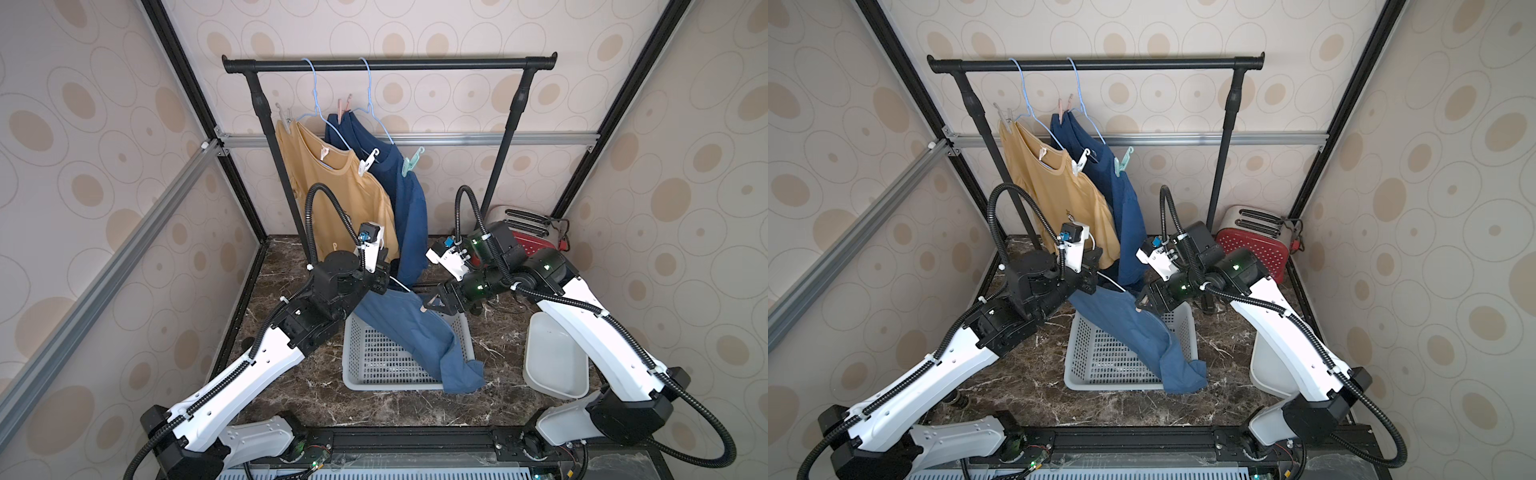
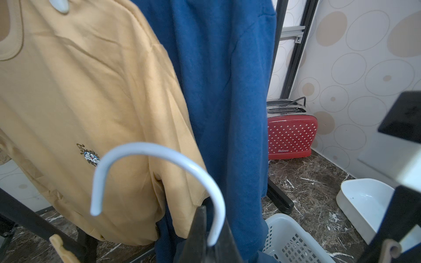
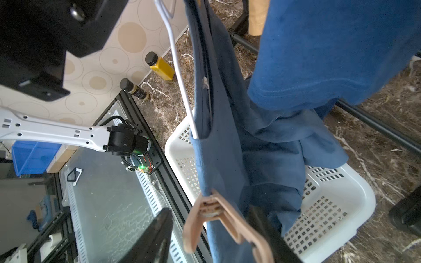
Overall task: Remove the clothespins securing t-shirts to the hanger
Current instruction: Remove the clothespin from the hanger.
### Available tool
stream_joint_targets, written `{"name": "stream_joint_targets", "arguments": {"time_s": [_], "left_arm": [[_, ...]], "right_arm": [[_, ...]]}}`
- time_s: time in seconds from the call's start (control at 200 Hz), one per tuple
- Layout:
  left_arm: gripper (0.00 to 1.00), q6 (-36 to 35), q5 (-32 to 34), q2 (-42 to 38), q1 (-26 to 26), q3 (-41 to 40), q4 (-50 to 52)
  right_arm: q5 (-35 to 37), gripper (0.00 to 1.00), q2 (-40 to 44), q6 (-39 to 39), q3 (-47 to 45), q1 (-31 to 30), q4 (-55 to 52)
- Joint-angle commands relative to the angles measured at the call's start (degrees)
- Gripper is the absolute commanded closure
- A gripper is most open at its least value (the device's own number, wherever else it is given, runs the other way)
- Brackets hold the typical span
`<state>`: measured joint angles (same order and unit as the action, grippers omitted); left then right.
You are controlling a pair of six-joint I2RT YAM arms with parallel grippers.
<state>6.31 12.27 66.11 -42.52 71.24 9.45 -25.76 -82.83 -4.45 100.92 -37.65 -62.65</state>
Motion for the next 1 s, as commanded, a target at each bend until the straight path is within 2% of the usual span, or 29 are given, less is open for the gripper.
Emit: {"name": "stream_joint_targets", "arguments": {"time_s": [0.0,0.13,0.431,0.736,0.997], "left_arm": [[1.00,-1.5,0.3,-0.5,0.4,0.5,-2.4],[1.00,-1.2,0.1,-0.5,0.4,0.4,-2.4],[1.00,-0.9,-0.1,-0.5,0.4,0.4,-2.3],[1.00,-0.9,0.0,-0.7,0.4,0.1,-2.3],[1.00,-1.2,0.9,-1.0,0.4,-0.8,-2.2]], "right_arm": [[-0.6,0.46,0.8,1.3,-0.4,-0.5,-0.8],[-0.9,0.50,1.1,1.3,-0.8,-0.6,0.6],[-0.9,0.54,1.0,1.6,-1.0,-0.6,2.1],[-0.2,0.79,1.2,1.9,-1.3,-0.6,2.1],[3.3,0.85,4.2,0.3,-2.7,-0.6,4.9]]}}
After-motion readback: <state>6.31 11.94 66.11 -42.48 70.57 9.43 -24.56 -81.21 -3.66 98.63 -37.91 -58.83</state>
